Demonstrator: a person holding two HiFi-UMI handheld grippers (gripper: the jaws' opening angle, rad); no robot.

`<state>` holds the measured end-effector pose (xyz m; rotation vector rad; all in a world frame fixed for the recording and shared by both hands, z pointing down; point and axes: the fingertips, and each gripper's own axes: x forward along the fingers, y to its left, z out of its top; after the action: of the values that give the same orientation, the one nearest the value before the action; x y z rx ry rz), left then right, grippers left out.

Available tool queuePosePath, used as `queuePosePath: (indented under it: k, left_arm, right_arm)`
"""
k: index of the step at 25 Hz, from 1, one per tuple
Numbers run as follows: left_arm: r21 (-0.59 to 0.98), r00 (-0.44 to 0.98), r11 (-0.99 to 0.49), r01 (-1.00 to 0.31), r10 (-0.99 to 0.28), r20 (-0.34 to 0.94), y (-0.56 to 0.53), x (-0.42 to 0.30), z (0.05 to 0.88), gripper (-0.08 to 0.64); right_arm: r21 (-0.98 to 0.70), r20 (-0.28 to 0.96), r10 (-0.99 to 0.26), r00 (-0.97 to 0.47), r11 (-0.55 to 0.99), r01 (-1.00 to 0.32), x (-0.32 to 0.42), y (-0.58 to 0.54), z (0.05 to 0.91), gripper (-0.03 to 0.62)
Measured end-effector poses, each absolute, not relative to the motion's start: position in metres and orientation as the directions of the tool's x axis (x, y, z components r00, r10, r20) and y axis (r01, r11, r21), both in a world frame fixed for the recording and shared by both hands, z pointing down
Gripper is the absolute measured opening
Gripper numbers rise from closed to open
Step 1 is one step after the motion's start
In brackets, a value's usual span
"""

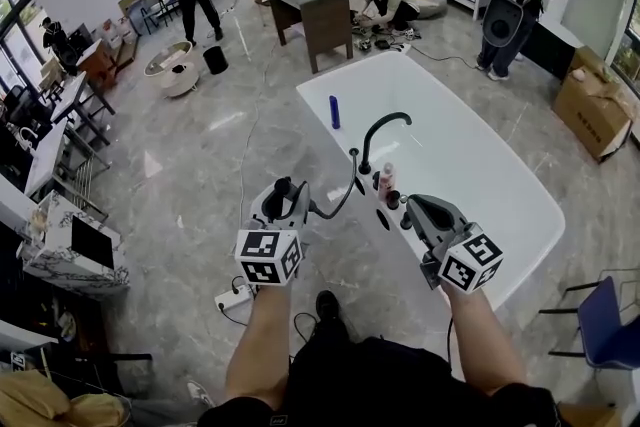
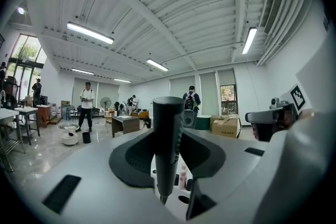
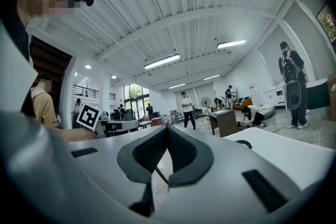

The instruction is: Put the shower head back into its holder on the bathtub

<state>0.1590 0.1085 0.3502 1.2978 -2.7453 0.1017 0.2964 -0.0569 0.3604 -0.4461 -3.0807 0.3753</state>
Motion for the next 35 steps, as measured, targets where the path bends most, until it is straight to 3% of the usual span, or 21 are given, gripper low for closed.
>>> queuePosePath:
  k: [23,35]
  left_arm:
    - [-0.011,-0.572,0.576,-0.818,-0.81,0.133,0.107,-0.036,0.356,0.146]
    - [-0.032,-0.51,0.509,-0.86,-0.854,0.103,0.103,-0.095,0.338,0.146]
  right_arm:
    - [-0.257,0.071,0.261,-0.963,0.937,0.235,0.099,-0.042,0.382,0.015]
    - [-0.243,0.084,0.22,-0.972,0.95,0.194,0.045,-0.035,0.378,0.015]
